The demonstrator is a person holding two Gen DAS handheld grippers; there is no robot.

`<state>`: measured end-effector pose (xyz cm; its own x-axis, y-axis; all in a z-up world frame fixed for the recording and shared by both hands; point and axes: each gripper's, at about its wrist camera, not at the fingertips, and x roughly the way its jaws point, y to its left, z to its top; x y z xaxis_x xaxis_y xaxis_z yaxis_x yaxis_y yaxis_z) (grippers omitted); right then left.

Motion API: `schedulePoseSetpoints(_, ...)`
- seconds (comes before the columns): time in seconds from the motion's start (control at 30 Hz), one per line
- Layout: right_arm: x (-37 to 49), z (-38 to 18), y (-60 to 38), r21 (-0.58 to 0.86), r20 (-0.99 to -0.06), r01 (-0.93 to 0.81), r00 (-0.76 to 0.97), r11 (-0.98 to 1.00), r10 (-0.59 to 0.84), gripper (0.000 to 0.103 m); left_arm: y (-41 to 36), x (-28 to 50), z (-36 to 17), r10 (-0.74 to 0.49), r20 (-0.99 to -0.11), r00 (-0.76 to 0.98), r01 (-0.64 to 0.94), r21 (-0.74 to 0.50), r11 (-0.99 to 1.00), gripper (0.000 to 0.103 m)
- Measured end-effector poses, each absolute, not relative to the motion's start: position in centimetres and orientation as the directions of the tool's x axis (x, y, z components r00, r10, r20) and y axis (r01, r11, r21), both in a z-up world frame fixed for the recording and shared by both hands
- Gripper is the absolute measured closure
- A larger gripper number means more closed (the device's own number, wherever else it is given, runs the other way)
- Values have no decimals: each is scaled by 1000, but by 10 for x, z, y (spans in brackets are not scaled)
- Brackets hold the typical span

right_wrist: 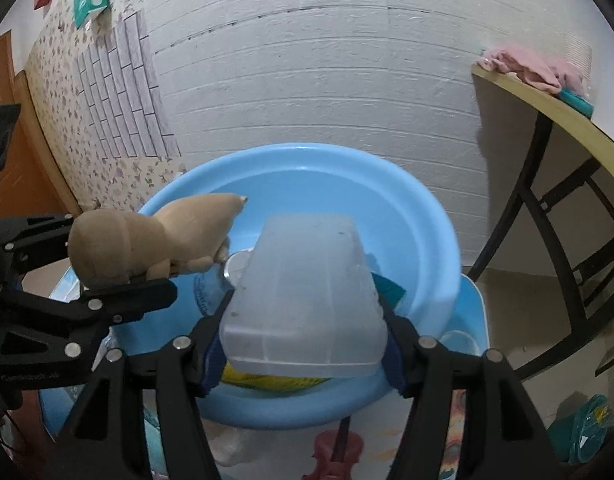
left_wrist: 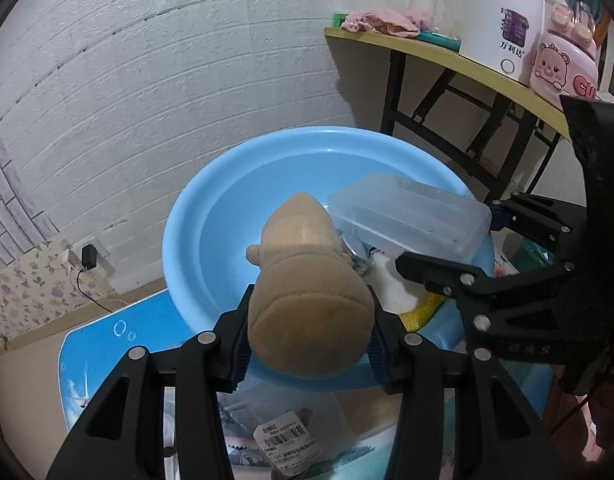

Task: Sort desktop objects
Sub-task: 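Open both grippers to drop the plush doll and clear box into the basin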

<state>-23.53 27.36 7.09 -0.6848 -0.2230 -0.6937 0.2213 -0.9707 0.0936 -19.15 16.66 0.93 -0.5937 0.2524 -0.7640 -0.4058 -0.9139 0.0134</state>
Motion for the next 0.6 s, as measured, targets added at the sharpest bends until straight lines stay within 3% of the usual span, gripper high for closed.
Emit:
schedulePoseSetpoints(0.2,-218,77,272,114,-681,228,-690,-967,-243,33,167,-180,22,270,-730,-627,-412,18,-911,40)
schedulePoseSetpoints(0.6,-188,78,283,135,-690,153,-694,-979,-203,33,132,-149,17,218,-737,-640,-351,27,-936,40)
